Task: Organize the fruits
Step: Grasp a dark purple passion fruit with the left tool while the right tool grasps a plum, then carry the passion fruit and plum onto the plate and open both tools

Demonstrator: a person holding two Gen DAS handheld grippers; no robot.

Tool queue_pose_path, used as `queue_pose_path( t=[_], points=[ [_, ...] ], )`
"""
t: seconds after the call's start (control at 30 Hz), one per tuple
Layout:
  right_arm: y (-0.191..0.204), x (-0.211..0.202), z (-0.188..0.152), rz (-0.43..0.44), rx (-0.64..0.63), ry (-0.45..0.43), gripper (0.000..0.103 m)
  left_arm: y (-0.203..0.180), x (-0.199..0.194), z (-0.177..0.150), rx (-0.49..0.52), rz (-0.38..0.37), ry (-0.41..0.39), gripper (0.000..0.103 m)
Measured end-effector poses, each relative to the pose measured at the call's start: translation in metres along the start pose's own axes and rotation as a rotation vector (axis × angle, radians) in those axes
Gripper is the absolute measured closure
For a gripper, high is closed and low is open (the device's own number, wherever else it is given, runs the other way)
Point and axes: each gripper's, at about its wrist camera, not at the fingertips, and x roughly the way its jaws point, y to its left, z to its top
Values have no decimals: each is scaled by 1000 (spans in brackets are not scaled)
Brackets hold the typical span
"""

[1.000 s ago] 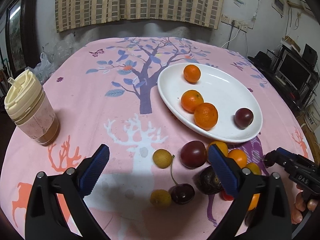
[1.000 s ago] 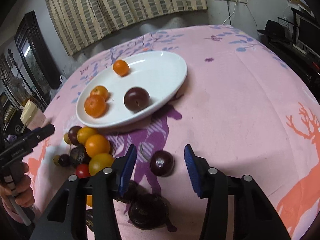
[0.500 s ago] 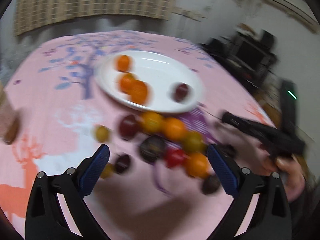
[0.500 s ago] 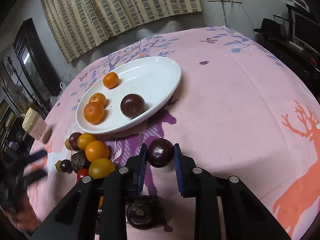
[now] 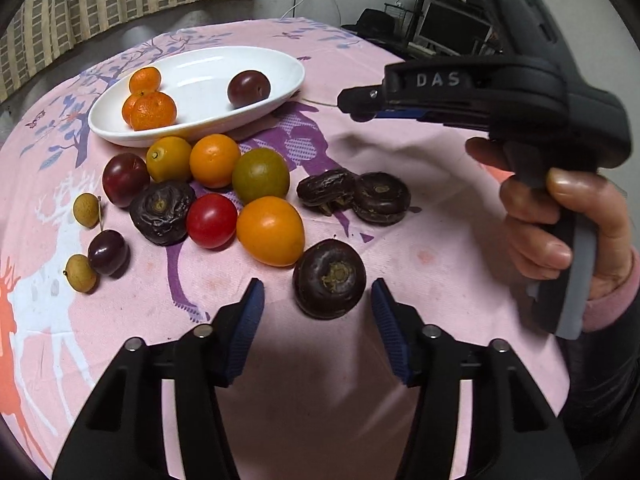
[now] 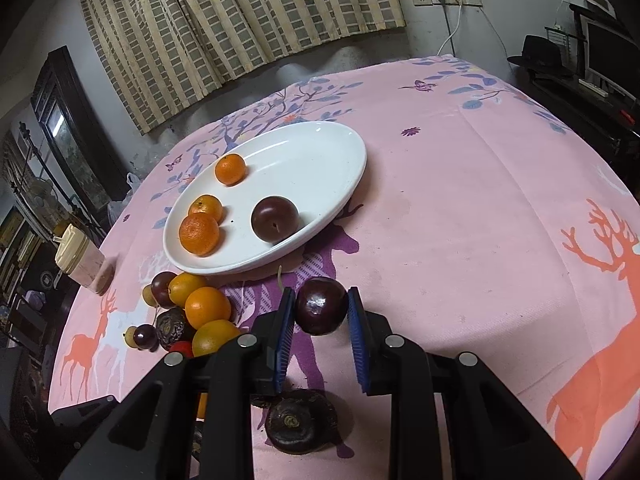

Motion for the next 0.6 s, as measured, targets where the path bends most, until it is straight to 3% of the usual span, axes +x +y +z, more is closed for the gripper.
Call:
queue_pose_path(
  t=[0.2,0.4,0.6],
  points=[
    [2,-1,-1,5,-1,-2,76,-3,7,7,14,33,6,62],
    [3,-2,-2,6,-6,-4,76,1,4,7,-10,-18,4,66],
    [11,-10,-3,60,-29,-51,76,26,-32,22,-77,-124,-116,66]
  ],
)
